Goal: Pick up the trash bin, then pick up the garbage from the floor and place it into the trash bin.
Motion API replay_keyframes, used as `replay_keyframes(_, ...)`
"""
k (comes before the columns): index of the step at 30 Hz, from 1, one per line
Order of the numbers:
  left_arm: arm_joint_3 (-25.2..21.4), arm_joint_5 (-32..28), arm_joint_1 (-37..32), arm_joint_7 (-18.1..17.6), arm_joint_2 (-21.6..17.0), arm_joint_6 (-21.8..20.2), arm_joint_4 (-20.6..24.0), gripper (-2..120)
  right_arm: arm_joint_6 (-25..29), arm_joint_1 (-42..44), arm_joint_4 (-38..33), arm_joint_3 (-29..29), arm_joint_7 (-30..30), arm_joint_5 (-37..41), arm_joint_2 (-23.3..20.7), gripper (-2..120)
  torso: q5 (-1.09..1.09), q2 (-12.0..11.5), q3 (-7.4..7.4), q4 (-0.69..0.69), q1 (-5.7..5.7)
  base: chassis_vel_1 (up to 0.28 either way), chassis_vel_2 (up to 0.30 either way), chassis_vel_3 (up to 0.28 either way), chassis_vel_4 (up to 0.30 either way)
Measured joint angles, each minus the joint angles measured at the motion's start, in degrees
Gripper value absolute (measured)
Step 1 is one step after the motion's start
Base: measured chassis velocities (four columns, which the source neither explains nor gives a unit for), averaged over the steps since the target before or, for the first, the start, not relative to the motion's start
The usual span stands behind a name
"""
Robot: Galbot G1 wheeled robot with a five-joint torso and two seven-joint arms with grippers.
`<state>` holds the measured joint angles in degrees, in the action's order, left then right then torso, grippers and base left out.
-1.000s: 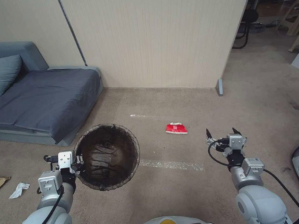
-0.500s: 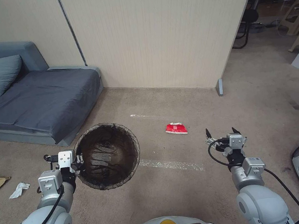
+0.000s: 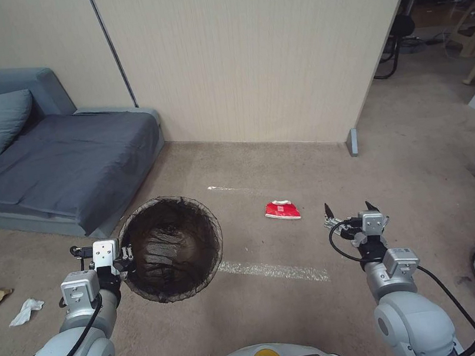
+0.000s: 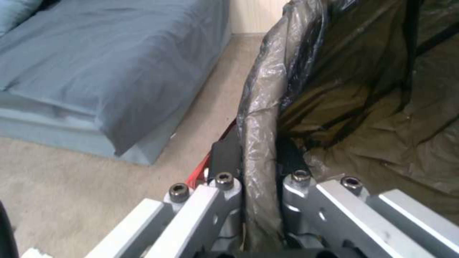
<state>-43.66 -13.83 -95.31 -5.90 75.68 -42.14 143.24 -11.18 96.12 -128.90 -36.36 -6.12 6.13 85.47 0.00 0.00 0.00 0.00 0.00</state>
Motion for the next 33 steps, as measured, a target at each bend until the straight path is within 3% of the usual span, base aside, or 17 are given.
replay_keyframes(24,-0.11,0.14,0.29,-0.02,-0.08,0.0,0.0,4,0.32,-0.33,0.8,0.06,-0.25,0.06,-0.07,100,0.0,0.0,0.0,0.0,0.0,-0.13,0.133,0.136,-0.13)
replay_keyframes(33,-0.17,0.24,0.54,0.05,0.0,0.0,0.0,4,-1.43,-0.2,-0.2,0.2,-3.07,-0.16,-1.25,100,0.0,0.0,0.0,-0.01,0.0,-0.066,0.056,0.059,-0.062)
